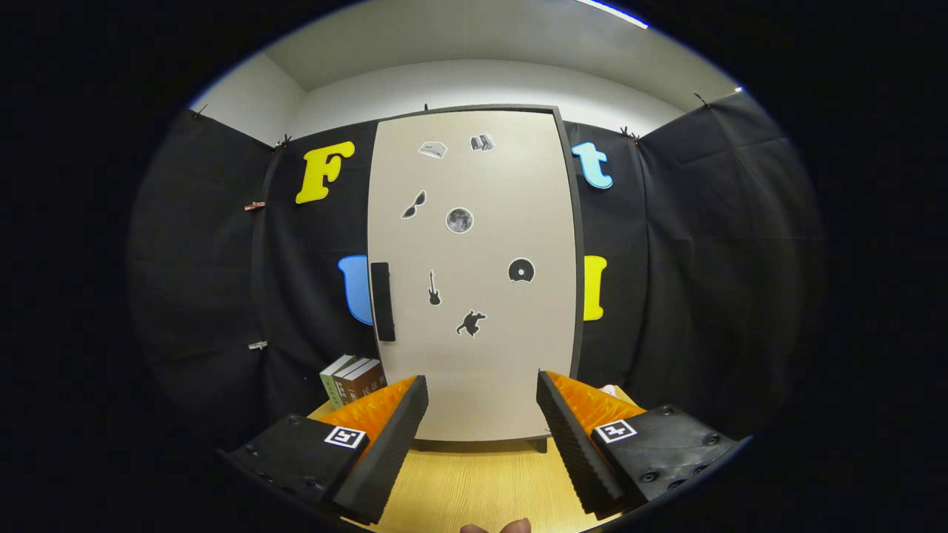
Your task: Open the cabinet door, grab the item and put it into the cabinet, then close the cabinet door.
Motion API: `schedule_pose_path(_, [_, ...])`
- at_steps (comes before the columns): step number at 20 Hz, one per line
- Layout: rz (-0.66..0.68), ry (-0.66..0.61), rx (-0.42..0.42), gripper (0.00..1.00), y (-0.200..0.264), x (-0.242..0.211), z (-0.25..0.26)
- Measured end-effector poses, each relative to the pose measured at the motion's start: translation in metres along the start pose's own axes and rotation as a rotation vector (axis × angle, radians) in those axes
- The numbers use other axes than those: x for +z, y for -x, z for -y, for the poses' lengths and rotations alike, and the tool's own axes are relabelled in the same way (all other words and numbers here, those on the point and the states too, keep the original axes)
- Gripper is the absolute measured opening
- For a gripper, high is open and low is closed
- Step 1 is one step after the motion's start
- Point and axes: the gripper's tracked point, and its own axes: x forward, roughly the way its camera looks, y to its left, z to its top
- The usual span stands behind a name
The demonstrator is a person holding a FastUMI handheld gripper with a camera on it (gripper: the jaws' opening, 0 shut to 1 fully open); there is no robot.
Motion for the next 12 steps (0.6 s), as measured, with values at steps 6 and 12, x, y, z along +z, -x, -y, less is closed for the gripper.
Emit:
schedule_pose_path(6, [-0.001,-0.003,0.0,0.96,0.0001,-0.0001,0.0])
schedule_pose_path(12, [0.001,0.0,0.001,0.96,-0.0005,0.0002,-0.0002])
